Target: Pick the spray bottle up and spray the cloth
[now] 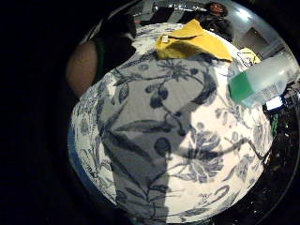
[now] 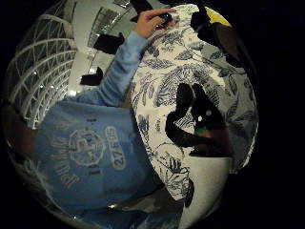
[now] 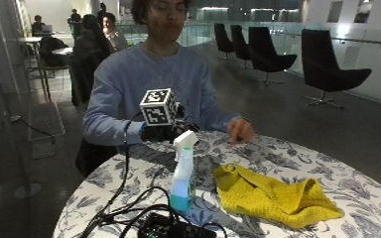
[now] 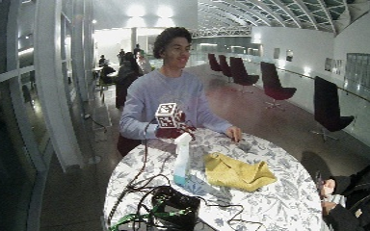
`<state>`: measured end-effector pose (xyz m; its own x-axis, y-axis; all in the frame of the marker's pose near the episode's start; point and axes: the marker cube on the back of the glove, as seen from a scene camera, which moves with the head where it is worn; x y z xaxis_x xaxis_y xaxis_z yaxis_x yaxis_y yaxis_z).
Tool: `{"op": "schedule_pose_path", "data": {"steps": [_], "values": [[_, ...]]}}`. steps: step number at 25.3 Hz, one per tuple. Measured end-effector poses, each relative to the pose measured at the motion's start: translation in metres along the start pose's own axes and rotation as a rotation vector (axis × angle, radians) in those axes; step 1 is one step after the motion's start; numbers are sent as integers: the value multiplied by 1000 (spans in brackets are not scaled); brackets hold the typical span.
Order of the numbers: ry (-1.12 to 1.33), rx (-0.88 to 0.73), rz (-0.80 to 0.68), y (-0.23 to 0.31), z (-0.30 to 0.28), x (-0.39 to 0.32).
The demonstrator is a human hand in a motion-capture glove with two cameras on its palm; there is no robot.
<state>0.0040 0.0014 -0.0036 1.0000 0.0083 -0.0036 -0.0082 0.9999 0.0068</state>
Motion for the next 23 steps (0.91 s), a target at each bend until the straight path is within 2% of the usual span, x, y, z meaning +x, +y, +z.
{"op": "schedule_pose_path", "data": {"steps": [14, 23], "values": [[14, 18, 45, 3, -18, 15], [-194, 120, 149, 11, -14, 27]]}}
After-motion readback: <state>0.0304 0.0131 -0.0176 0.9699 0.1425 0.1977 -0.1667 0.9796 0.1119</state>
